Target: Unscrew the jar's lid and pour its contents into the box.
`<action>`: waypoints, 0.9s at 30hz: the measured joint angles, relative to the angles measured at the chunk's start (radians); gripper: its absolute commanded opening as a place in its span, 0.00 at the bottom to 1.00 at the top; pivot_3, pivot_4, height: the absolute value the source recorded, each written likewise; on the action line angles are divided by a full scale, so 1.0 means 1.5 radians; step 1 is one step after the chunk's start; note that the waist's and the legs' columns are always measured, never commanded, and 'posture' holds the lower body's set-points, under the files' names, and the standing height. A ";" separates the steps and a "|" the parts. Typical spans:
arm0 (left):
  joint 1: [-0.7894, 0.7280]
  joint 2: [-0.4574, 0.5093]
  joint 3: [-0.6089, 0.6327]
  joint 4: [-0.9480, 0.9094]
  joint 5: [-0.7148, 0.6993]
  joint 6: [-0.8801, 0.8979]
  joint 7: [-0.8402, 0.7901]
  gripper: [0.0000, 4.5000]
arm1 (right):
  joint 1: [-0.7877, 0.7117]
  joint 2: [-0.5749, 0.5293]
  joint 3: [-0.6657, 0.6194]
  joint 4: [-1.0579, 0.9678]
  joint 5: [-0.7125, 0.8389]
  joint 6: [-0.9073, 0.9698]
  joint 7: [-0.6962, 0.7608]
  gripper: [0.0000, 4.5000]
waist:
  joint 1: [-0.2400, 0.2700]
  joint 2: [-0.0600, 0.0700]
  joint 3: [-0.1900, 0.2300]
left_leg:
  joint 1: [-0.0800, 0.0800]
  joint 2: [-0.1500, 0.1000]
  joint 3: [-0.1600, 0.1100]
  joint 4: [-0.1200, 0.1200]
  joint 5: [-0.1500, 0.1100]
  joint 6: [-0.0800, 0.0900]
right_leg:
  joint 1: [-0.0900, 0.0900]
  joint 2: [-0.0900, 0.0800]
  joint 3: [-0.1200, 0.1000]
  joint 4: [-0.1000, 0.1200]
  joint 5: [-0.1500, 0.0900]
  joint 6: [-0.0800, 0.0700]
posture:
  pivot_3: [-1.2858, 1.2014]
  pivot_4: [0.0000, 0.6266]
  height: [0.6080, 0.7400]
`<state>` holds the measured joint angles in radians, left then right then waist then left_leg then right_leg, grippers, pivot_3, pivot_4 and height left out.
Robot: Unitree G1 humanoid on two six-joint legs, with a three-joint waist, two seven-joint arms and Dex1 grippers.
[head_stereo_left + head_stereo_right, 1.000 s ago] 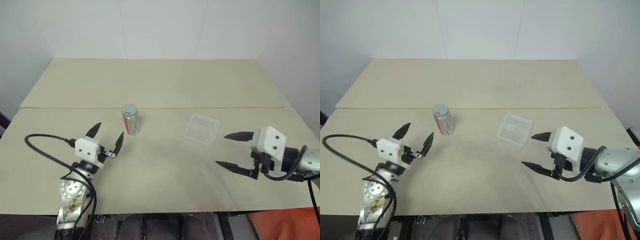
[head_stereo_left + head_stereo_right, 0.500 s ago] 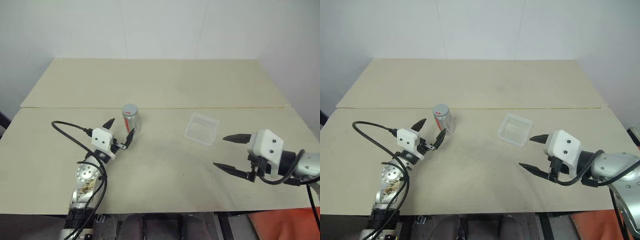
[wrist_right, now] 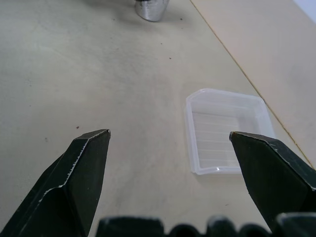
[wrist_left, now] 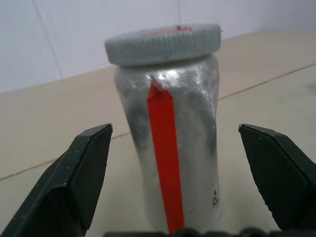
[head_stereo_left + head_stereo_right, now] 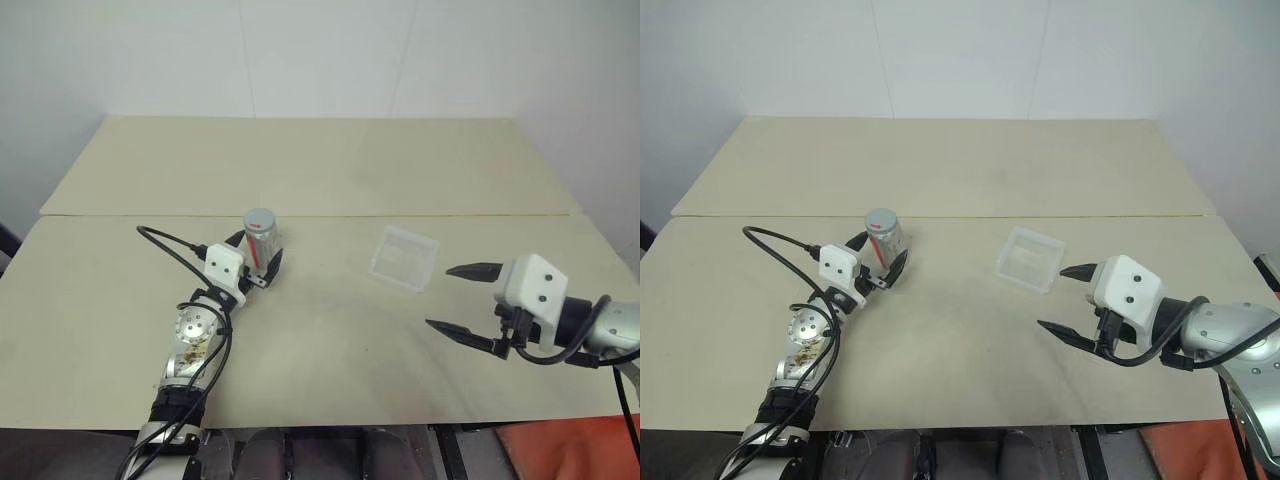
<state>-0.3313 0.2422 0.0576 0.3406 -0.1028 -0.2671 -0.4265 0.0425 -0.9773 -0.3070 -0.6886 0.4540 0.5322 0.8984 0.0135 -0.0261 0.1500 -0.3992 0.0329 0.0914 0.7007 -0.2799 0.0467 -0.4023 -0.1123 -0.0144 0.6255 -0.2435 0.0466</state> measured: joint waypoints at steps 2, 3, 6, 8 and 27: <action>-0.005 -0.003 0.000 0.020 -0.001 -0.010 -0.001 0.99 | 0.000 0.000 0.001 0.000 -0.001 0.000 -0.004 1.00 | 0.000 0.000 0.000 | 0.000 0.000 0.000 0.000 0.000 0.000 | 0.000 0.000 0.000 0.000 0.000 0.000 | 0.52 0.24 1.00; -0.006 -0.003 0.000 0.024 -0.001 -0.015 -0.002 0.99 | 0.000 0.000 0.001 0.000 -0.001 0.000 -0.005 1.00 | 0.000 0.000 0.000 | 0.000 0.000 0.000 0.000 0.000 0.000 | 0.000 0.000 0.000 0.000 0.000 0.000 | 0.52 0.24 1.00; -0.017 -0.003 0.000 0.043 -0.002 -0.040 -0.006 0.99 | 0.000 0.000 0.001 0.000 -0.001 0.001 -0.005 1.00 | 0.000 0.000 0.000 | 0.000 0.000 0.000 0.000 0.000 0.000 | 0.000 0.000 0.000 0.000 0.000 0.000 | 0.52 0.24 1.00; -0.025 -0.004 0.001 0.055 -0.001 -0.050 -0.003 0.99 | 0.000 0.000 0.001 0.000 -0.001 0.001 -0.006 1.00 | 0.000 0.000 0.000 | 0.000 0.000 0.000 0.000 0.000 0.000 | 0.000 0.000 0.000 0.000 0.000 0.000 | 0.52 0.24 1.00; -0.083 -0.024 -0.001 0.122 0.001 -0.052 0.015 0.44 | 0.000 0.000 0.001 0.000 -0.001 0.003 -0.019 1.00 | 0.000 0.000 0.000 | 0.000 0.000 0.000 0.000 0.000 0.000 | 0.000 0.000 0.000 0.000 0.000 0.000 | 0.52 0.24 1.00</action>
<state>-0.4555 0.2061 0.0558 0.5236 -0.1010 -0.3449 -0.4039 0.0432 -0.9776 -0.3055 -0.6887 0.4528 0.5365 0.8698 0.0137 -0.0262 0.1500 -0.3994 0.0328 0.0911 0.7014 -0.2798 0.0466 -0.4021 -0.1124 -0.0148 0.6258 -0.2433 0.0469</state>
